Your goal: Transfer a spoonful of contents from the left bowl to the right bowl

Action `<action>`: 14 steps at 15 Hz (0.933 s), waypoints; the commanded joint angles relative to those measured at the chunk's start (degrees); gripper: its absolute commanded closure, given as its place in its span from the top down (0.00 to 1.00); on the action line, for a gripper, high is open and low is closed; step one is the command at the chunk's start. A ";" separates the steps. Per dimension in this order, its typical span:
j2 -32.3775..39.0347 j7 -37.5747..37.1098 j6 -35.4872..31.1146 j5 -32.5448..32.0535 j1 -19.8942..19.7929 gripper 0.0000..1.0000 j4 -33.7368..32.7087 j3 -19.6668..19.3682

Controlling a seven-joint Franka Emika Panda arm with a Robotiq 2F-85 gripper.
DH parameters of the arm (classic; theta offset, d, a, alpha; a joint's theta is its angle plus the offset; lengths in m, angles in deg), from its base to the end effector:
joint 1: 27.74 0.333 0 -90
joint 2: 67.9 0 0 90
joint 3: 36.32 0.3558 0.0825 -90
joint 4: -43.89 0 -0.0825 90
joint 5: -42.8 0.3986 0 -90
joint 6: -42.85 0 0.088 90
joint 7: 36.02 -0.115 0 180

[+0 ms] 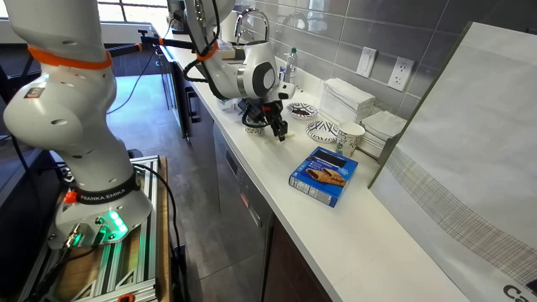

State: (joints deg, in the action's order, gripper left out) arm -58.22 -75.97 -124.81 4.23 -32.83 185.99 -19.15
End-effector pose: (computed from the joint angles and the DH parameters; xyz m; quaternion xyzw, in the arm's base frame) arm 0.4878 0.1447 0.2705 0.9832 0.0693 0.1676 0.0213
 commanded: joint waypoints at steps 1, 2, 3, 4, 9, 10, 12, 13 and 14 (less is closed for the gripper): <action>2.17 -2.59 -2.54 -3.24 0.86 0.31 -0.92 -1.30; 2.34 -2.74 -3.01 -3.69 0.89 0.22 -0.95 -1.42; 2.57 -2.79 -3.68 -4.06 0.90 0.19 -0.98 -1.53; 2.72 -2.78 -4.49 -4.35 0.91 0.19 -0.94 -1.65; 3.54 -3.73 -7.80 -7.02 1.74 0.29 -1.39 -3.73; 3.77 -3.82 -8.49 -7.30 1.88 0.30 -1.41 -4.18; 4.08 -3.86 -9.46 -7.58 2.17 0.33 -1.45 -4.96; 4.25 -3.85 -9.94 -7.53 2.35 0.30 -1.48 -5.34; 4.36 -3.89 -10.36 -7.60 2.62 0.30 -1.50 -5.75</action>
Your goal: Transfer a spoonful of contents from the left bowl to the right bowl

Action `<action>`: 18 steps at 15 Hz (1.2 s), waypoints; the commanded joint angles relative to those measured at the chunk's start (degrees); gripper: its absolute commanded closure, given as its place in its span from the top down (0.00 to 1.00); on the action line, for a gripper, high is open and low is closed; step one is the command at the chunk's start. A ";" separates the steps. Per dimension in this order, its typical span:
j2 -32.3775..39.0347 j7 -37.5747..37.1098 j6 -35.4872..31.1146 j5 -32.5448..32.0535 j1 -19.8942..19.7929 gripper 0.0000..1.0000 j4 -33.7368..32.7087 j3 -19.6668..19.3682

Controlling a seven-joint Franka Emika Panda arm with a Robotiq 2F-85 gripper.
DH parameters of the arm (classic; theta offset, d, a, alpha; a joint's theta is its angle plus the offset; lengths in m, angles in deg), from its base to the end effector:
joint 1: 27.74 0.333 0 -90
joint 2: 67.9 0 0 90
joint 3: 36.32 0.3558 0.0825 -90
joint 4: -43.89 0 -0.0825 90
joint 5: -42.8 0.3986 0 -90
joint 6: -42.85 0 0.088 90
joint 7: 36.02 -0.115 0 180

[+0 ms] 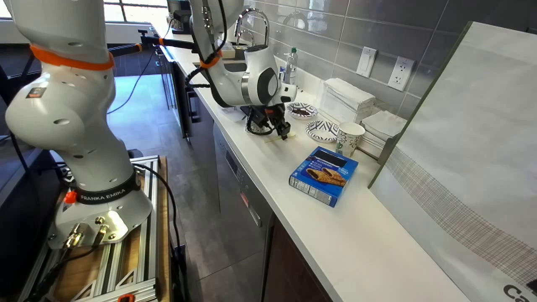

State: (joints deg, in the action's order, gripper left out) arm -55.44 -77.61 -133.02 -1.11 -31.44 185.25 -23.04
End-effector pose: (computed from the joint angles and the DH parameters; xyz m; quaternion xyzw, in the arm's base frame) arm 0.4963 0.1405 0.2637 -0.9751 -0.0882 -0.2032 0.0123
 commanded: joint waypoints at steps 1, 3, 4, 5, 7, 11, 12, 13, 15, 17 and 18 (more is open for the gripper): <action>1.67 -2.29 -2.51 -2.28 1.49 0.18 -0.77 -2.24; 1.37 -1.54 -1.92 -1.59 1.66 0.05 -0.43 -2.12; 0.31 -0.93 -0.62 -0.80 1.50 0.00 0.09 -1.70; -1.31 -0.90 0.39 -0.80 1.63 0.02 0.60 -1.59; -4.36 1.75 4.90 2.90 0.24 0.04 2.19 1.55; -10.26 11.00 20.21 11.33 0.06 0.04 1.61 6.15; -11.61 13.67 23.72 12.66 0.32 0.04 0.62 6.45; -12.93 15.83 26.89 13.05 0.51 0.04 -0.39 6.50; -14.60 25.62 30.02 17.14 5.21 0.04 -2.28 1.23; -13.51 19.70 27.66 14.02 6.54 0.16 -2.04 -0.07; -13.74 19.63 27.66 13.98 6.95 0.16 -2.02 -0.56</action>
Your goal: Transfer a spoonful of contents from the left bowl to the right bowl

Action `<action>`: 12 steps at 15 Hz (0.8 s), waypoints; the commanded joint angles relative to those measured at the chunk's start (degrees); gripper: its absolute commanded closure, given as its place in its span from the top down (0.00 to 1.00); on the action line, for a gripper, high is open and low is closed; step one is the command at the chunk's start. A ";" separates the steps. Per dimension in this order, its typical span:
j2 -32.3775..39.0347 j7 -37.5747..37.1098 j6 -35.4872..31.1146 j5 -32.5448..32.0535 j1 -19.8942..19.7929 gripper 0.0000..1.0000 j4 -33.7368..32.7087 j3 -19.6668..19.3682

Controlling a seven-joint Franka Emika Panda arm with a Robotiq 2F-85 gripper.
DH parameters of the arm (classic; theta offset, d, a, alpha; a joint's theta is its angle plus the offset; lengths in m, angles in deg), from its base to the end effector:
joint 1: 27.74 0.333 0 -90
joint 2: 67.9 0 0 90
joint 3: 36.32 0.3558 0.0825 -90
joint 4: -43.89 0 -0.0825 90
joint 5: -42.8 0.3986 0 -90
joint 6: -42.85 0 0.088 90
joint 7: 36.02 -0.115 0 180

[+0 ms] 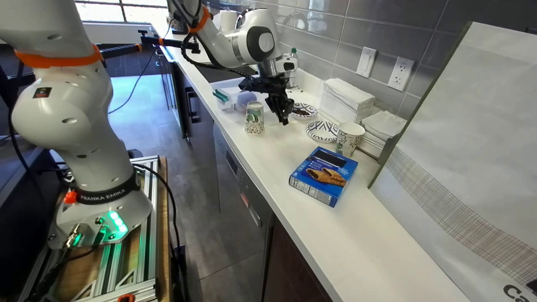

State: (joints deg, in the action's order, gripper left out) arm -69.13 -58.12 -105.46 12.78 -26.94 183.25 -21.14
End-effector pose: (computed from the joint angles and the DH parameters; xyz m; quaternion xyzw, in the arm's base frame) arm 0.4862 0.1468 0.3494 0.9714 0.1561 0.1316 0.1214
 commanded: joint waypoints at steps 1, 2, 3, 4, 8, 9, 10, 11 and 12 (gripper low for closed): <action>0.10 0.08 0.09 0.09 2.72 0.16 0.10 -2.70; 0.34 0.03 0.09 0.11 2.93 0.16 0.16 -2.79; 0.58 -0.03 0.08 0.13 3.09 0.16 0.16 -2.86; 0.72 -0.05 0.08 0.13 3.16 0.16 0.16 -2.91; 3.88 6.80 -3.24 2.88 4.46 0.04 -5.15 -3.43; 4.65 8.14 -3.70 3.08 4.84 0.04 -6.88 -3.66; 5.84 10.95 -3.24 4.19 5.28 0.04 -9.22 -3.72; 7.15 13.63 -2.46 5.44 5.63 0.04 -11.62 -3.80; 8.85 18.71 -1.91 8.73 5.88 0.04 -14.16 -3.68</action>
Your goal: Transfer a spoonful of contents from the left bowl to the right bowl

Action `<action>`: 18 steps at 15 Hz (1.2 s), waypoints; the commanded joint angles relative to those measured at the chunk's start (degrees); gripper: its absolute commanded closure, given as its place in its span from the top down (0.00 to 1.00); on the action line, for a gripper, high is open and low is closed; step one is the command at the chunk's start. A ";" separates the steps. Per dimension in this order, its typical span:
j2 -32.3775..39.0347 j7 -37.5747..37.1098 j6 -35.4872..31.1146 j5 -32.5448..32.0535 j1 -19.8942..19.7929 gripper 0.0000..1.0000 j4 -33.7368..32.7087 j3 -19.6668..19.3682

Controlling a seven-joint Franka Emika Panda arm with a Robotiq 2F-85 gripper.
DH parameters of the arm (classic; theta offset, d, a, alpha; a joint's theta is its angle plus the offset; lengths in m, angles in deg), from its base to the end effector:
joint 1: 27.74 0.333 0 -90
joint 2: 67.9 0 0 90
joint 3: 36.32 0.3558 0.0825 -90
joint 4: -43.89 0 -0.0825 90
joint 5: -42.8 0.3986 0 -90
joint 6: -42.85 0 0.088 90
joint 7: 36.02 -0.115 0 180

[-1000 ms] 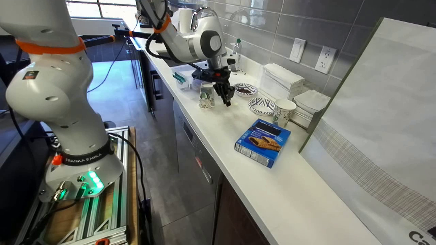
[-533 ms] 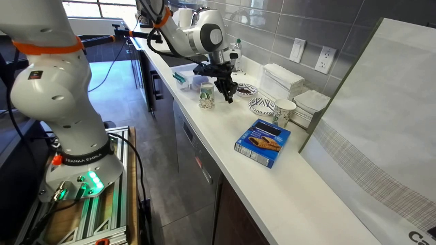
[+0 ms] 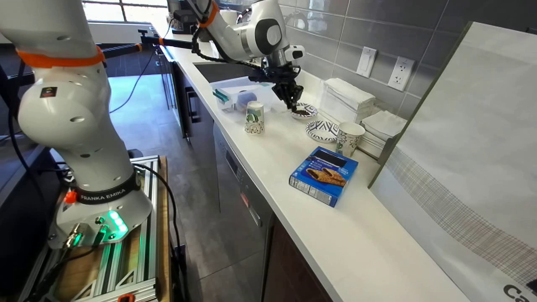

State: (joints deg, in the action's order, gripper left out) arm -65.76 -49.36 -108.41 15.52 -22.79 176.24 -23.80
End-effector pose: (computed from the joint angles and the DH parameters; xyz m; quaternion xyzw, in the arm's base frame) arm 0.5252 0.1753 0.3791 0.9546 0.2219 0.1746 0.0956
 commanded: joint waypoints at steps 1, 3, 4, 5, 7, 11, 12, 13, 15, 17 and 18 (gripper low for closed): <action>6.80 13.72 1.76 8.59 1.93 0.04 -9.21 -0.85; 10.31 21.76 4.12 13.59 2.04 0.04 -14.07 -0.21; 12.06 24.79 6.32 14.88 2.23 0.04 -16.75 0.03; 13.61 27.07 8.50 15.42 2.50 0.04 -19.21 0.12; 16.94 30.26 14.08 14.89 3.43 0.04 -24.49 0.06; 22.21 33.47 21.39 13.69 5.34 0.04 -33.72 -0.03; 23.54 34.00 22.40 13.34 5.85 0.04 -35.70 -0.13; 24.75 34.54 23.31 14.01 6.05 0.04 -37.46 0.03; 27.02 34.40 24.08 13.90 6.69 0.04 -40.08 -0.27; 29.03 34.03 24.09 14.16 7.01 0.04 -41.88 -0.42; 29.97 34.05 24.18 14.15 7.15 0.04 -42.68 -0.48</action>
State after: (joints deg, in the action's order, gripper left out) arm -39.95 -16.38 -86.51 29.03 -16.58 138.33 -23.66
